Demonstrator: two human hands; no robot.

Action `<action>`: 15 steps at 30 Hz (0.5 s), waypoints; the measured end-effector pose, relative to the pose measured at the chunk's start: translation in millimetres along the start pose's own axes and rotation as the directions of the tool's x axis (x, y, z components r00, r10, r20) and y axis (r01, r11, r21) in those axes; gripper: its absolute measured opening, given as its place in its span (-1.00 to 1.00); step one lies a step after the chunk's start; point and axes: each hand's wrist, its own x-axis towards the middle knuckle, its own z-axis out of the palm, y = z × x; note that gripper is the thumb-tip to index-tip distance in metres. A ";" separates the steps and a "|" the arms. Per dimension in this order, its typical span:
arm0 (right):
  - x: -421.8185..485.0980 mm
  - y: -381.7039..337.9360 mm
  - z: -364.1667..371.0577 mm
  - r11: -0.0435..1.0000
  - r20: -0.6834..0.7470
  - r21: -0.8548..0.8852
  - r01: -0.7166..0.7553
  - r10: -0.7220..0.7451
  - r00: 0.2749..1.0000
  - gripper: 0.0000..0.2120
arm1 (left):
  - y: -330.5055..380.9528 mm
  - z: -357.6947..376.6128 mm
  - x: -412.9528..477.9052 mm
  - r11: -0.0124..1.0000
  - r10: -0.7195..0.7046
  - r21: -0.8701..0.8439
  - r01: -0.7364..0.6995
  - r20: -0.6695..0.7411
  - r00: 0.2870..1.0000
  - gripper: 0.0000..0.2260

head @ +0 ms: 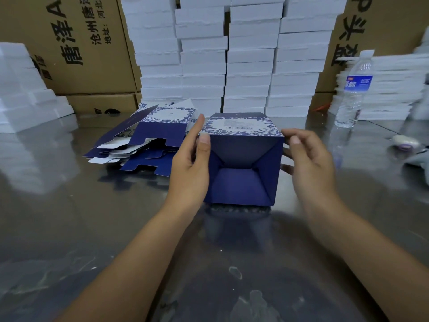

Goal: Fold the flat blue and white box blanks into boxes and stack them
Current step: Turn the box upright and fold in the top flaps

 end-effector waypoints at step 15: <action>-2.2 3.2 0.7 0.890 0.264 -0.006 -0.456 0.441 0.858 0.24 | -0.5 -6.3 6.3 0.956 -0.157 -0.260 0.140 -0.048 0.986 -0.73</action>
